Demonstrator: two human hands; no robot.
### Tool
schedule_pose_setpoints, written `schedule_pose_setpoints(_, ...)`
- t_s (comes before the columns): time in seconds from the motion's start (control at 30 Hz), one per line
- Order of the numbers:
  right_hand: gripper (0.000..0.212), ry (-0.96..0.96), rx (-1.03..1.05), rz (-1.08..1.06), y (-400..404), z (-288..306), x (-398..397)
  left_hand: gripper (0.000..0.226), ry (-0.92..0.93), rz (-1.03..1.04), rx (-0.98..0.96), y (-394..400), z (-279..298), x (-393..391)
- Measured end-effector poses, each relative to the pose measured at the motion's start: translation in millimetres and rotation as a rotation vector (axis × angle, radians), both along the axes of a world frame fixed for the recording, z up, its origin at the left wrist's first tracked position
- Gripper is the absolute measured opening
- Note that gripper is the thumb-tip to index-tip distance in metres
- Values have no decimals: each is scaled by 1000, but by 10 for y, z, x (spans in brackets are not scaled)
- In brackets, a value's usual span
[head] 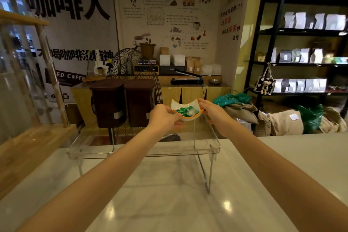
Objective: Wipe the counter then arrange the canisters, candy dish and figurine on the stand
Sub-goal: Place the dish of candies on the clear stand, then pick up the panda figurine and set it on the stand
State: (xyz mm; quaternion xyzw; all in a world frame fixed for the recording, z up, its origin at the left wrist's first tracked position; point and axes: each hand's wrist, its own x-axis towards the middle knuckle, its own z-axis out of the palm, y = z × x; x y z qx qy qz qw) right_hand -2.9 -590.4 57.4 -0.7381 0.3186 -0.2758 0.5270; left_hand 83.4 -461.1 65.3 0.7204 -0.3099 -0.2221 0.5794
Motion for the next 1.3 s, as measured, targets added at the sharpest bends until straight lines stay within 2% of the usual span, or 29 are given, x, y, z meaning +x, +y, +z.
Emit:
schedule_pose_setpoints(0.07,43,10,-48,-24,36,24,-50,34,-142,-5,55,15,-2,7)
schedule_pose_setpoints(0.27,39,115,-234,-11,416,-91,-670,41,-797,102,329,175,52,-125)
schedule_pose_setpoints(0.4,37,182,-329,12,819,-281,-1257,50,-995,83,409,342,24,-295)
schedule_pose_setpoints(0.53,35,232,-385,84,1210,-441,-1769,56,-1083,47,398,544,-63,-500)
schedule_pose_setpoints(0.63,35,327,-430,181,1436,-519,-2059,54,-1146,6,301,757,-139,-735)
schedule_pose_setpoints(0.77,36,434,-448,292,1689,-603,-2263,53,-1085,-99,246,1074,-331,-1123)
schedule_pose_setpoints(0.87,37,515,-442,350,2022,-727,-2636,53,-995,-234,266,1498,-587,-1734)
schedule_pose_setpoints(0.97,35,514,-481,342,2073,-736,-2646,54,-936,-354,300,1685,-728,-1918)
schedule_pose_setpoints(1.17,27,412,-376,342,2237,-918,-2853,57,-910,-515,388,2046,-1060,-2229)
schedule_pose_setpoints(1.3,28,353,-423,301,2284,-983,-2907,78,-878,-557,396,2157,-1192,-2271)
